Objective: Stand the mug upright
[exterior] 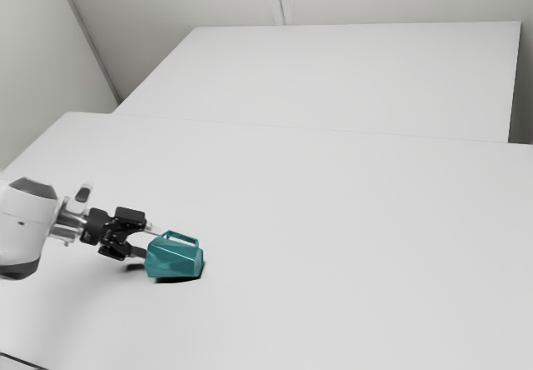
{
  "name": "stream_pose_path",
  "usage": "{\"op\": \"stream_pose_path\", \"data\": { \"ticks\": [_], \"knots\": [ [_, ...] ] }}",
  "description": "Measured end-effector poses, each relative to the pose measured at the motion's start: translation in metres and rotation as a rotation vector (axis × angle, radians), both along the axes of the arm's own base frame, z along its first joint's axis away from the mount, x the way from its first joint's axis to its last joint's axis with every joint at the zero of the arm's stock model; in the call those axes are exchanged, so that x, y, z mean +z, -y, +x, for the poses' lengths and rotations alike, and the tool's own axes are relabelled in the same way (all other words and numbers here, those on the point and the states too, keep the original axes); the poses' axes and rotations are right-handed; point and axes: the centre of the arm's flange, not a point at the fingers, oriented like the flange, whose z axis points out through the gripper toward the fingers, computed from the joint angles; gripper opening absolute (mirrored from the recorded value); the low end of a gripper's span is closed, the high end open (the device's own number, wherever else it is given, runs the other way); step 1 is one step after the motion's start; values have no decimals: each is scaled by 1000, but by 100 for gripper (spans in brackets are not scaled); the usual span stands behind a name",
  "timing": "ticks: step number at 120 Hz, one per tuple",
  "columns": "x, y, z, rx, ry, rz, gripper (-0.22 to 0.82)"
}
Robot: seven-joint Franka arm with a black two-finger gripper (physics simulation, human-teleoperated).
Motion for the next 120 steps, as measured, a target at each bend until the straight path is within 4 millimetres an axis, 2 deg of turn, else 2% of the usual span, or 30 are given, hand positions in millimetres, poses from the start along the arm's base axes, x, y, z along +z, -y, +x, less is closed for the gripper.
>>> {"op": "stream_pose_path", "data": {
  "ticks": [50,60,80,92,120],
  "knots": [
    [-10,28,10,-47,6,15,59],
    [-11,29,10,-47,7,20,49],
    [-11,26,9,-32,7,22,15],
    [-8,25,10,-27,11,25,1],
    [-3,30,17,-17,23,14,-10]
  ]
}}
